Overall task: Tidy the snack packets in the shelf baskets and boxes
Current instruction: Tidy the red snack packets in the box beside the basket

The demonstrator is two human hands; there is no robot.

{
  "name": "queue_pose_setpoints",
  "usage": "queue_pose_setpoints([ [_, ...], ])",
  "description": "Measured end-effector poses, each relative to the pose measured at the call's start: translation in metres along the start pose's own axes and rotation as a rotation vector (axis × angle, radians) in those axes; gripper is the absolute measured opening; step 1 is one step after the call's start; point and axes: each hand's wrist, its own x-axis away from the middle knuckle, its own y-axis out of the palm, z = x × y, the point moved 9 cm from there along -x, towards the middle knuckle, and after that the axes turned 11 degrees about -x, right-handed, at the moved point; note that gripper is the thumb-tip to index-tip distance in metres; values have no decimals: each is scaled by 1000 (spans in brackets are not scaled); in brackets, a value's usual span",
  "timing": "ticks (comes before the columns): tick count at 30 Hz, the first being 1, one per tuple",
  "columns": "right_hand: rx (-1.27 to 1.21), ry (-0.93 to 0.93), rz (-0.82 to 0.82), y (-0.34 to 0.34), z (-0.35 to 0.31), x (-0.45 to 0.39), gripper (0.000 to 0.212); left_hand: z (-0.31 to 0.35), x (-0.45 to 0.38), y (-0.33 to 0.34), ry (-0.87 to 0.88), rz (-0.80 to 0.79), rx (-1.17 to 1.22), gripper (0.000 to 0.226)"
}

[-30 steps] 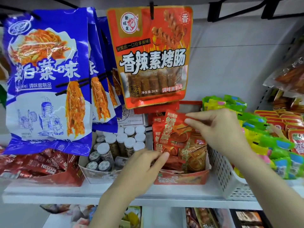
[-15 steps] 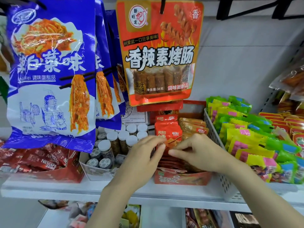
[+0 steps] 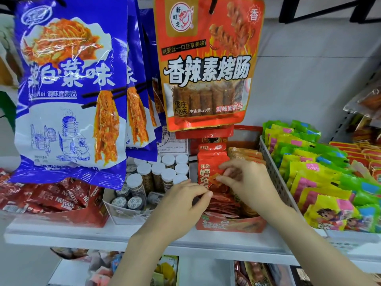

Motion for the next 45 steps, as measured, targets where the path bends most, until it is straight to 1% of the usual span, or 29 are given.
queue_pose_setpoints([
  [4,56,-91,130,-10,-6,1,34,2,2,0,2,-2,20,34],
  [7,101,-107,157,-14,-7,-1,21,2,3,-1,-1,-1,33,31],
  [8,93,-95,148,-12,-6,-1,23,1,3,-1,-2,0,34,30],
  [11,60,-82,118,-7,-4,1,39,1,4,-2,-3,5,41,28],
  [12,56,-81,117,-7,-4,1,39,1,3,-1,-2,4,38,28],
  [14,52,-58,101,-8,-1,-1,29,0,3,-1,1,3,29,29],
  [16,59,-28,46,-5,2,-2,20,-2,2,-1,-10,10,31,27],
  [18,65,-5,-30,-1,4,-2,16,-3,3,-3,-17,38,55,21],
  [20,65,-5,-39,-7,-1,-3,14,-2,3,-6,-19,55,90,17],
  [21,40,-3,-10,-16,-4,-5,13,-2,3,-7,-19,54,100,17],
  [23,-85,16,47,-40,-15,-13,2,-3,3,-8,-26,53,106,19],
  [25,-196,12,83,-63,-29,-19,9,-4,4,-10,-59,68,141,20],
  [27,-277,15,111,-83,-40,-21,11,-6,4,-14,-111,110,241,22],
  [28,-331,31,112,-89,-43,-21,9,-7,4,-16,-136,126,298,27],
  [30,-468,69,105,-92,-47,-19,8,-5,3,-17,-157,116,441,38],
  [31,-513,86,106,-93,-48,-18,9,-2,2,-15,-147,97,520,39],
  [35,-607,141,109,-92,-46,-15,10,11,5,-18,-98,63,737,18],
  [39,-628,200,103,-94,-38,-13,3,16,6,-20,-112,26,808,20],
  [43,-641,214,97,-94,-36,-12,1,17,6,-19,-104,-4,785,19],
  [45,-683,217,91,-93,-37,-12,2,16,5,-16,-101,-14,875,22],
])
